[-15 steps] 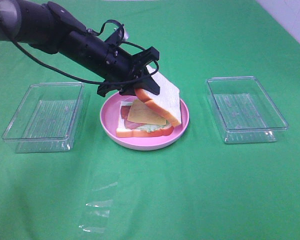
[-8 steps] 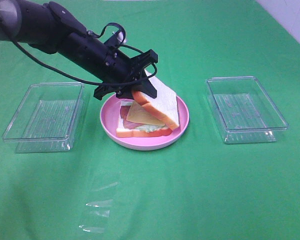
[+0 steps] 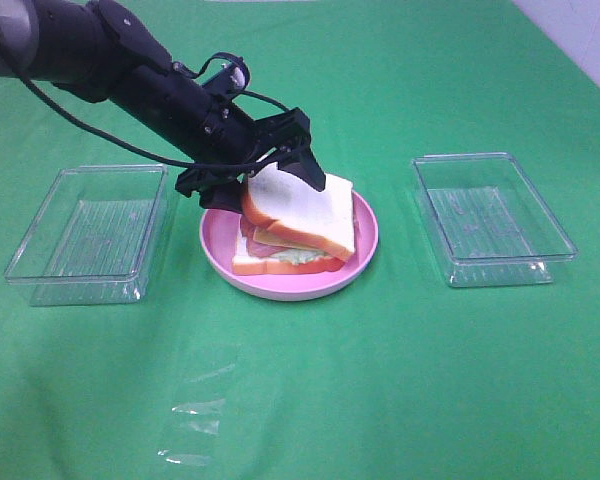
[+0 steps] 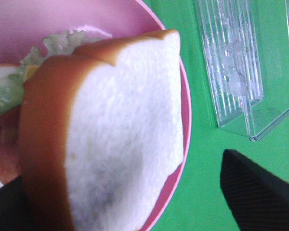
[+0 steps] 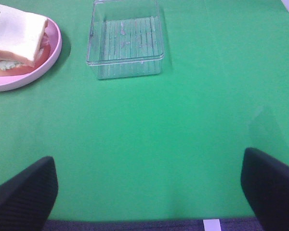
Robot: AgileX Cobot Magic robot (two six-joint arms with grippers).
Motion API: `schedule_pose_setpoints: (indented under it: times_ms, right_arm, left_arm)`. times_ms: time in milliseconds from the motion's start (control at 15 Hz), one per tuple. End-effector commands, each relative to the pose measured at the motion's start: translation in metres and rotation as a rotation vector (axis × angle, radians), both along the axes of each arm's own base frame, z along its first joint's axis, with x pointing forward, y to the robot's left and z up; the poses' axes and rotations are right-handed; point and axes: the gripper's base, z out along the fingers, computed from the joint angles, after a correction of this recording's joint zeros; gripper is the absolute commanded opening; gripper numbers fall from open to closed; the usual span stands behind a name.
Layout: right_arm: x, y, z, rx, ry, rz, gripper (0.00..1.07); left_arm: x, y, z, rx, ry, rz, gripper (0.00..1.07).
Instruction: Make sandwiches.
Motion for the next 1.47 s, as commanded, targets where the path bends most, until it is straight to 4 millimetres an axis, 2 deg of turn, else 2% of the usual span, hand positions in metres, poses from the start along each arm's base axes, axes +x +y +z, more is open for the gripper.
schedule_pose_setpoints:
  times_ms: [67,267,533,667,733,867,1000,1067,1200,1267,1467]
  right_arm:
    - [-0.003,0.000,-0.001,-0.008,-0.033,0.007,0.98]
    - [-0.003,0.000,-0.001,-0.008,-0.033,0.007,0.98]
    - [-0.003,0.000,-0.001,-0.008,-0.033,0.007,0.98]
    - [-0.003,0.000,-0.001,-0.008,-0.033,0.007,0.98]
    - [-0.003,0.000,-0.001,-0.008,-0.033,0.007,0.98]
    - [-0.003,0.000,-0.001,-0.008,-0.033,0.007,0.98]
    - [-0.003,0.000,-0.001,-0.008,-0.033,0.007,0.98]
    - [-0.003,0.000,-0.001,-0.008,-0.033,0.007,0.98]
    - [-0.003,0.000,-0.001,-0.008,-0.033,0.007,0.98]
    - [-0.003,0.000,-0.001,-0.008,-0.033,0.007,0.98]
    - [-0.003,0.000,-0.001,-0.008,-0.033,0.007,0.98]
  left_arm:
    - [0.001,0.005,0.018,0.056,-0.047,0.005,0.94]
    - [-0.002,0.017,0.038,0.192,-0.076,-0.002,0.95]
    - [-0.013,0.032,0.052,0.351,-0.002,-0.040,0.95]
    - [-0.016,0.042,0.073,0.462,0.008,-0.089,0.95]
    - [-0.016,0.049,0.096,0.527,-0.018,-0.095,0.95]
    - [-0.011,0.061,0.118,0.584,-0.040,-0.080,0.94]
    - [0.000,0.096,0.127,0.639,-0.015,-0.026,0.94]
    - [0.003,0.108,0.128,0.640,-0.010,-0.005,0.94]
    - [0.014,0.155,0.127,0.646,0.019,0.080,0.94]
    - [0.020,0.197,0.126,0.650,0.044,0.154,0.94]
    - [0.021,0.224,0.126,0.638,0.061,0.201,0.94]
